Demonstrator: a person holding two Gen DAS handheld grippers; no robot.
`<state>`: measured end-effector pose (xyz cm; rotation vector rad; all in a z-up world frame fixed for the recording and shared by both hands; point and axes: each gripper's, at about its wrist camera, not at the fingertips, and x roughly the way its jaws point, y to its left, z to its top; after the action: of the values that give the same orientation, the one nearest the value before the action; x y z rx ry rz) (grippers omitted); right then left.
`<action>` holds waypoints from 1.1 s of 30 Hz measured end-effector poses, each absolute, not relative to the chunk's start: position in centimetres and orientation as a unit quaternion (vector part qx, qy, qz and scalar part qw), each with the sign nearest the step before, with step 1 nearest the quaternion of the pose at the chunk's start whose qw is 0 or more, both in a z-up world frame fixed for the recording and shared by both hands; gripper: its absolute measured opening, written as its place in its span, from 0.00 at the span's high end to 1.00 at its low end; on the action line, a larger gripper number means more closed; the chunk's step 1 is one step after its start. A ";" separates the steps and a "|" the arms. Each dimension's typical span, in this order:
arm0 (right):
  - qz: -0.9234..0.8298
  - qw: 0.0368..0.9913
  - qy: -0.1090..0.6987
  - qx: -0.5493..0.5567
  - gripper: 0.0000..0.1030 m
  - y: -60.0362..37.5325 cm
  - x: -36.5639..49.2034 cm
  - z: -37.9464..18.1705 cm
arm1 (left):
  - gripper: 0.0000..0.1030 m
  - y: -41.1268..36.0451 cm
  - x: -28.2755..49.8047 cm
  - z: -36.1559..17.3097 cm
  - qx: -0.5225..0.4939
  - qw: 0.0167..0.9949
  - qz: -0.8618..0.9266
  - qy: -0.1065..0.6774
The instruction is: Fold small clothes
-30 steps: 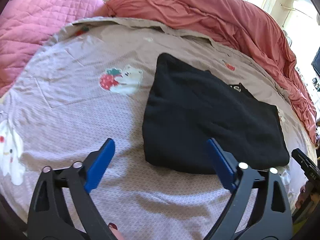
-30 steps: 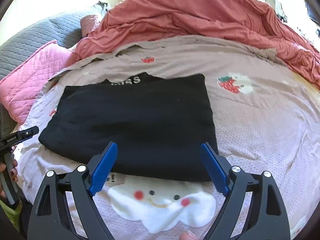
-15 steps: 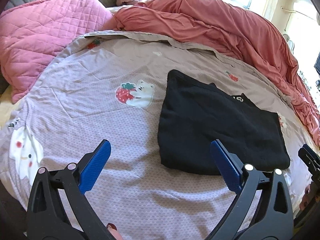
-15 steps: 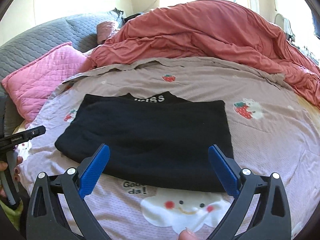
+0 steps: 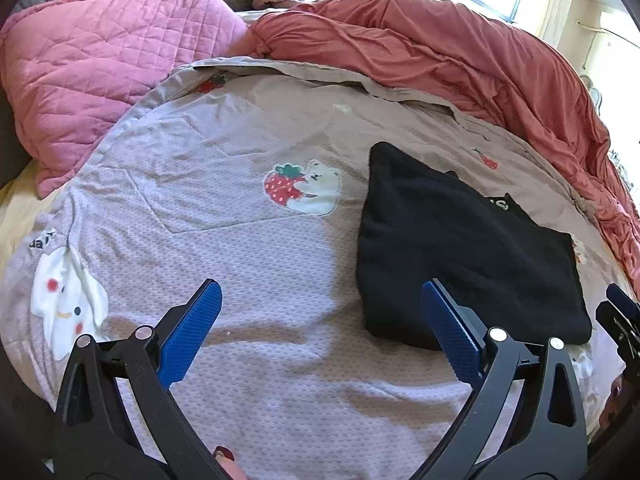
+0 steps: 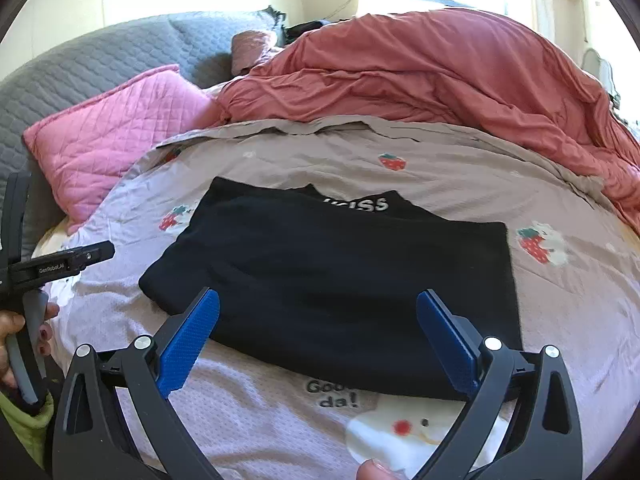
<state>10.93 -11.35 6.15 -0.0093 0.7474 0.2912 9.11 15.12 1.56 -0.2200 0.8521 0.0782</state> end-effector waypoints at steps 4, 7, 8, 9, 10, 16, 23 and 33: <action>0.154 0.917 0.367 -0.022 0.04 -9.4 11.4 5.5 | 0.09 15.9 9.3 1.1 -0.107 0.902 0.046 0.416; 0.163 0.915 0.369 -0.033 0.04 -8.1 11.6 5.1 | 0.09 16.4 9.5 0.7 -0.108 0.900 0.051 0.419; 0.165 0.914 0.369 -0.038 0.04 -7.6 11.8 5.0 | 0.09 16.6 9.5 0.6 -0.108 0.899 0.053 0.420; 0.166 0.913 0.369 -0.042 0.04 -7.2 11.8 4.9 | 0.09 16.8 9.6 0.5 -0.108 0.899 0.055 0.421; 0.169 0.912 0.370 -0.046 0.04 -6.8 11.9 4.8 | 0.09 16.8 9.6 0.4 -0.108 0.898 0.056 0.422; 0.179 0.907 0.373 -0.074 0.04 -4.4 12.5 3.7 | 0.09 17.7 9.9 -0.4 -0.109 0.895 0.067 0.426; 0.186 0.899 0.375 -0.130 0.04 -1.0 13.0 1.9 | 0.09 19.1 10.3 -1.7 -0.111 0.890 0.084 0.434; 0.212 0.876 0.361 -0.242 0.05 5.2 12.6 -1.8 | 0.09 20.6 10.6 -2.3 -0.128 0.885 0.095 0.438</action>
<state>12.64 5.20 -1.81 -0.5044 0.7531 0.4420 10.63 20.57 -2.33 -0.2660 0.9111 0.1973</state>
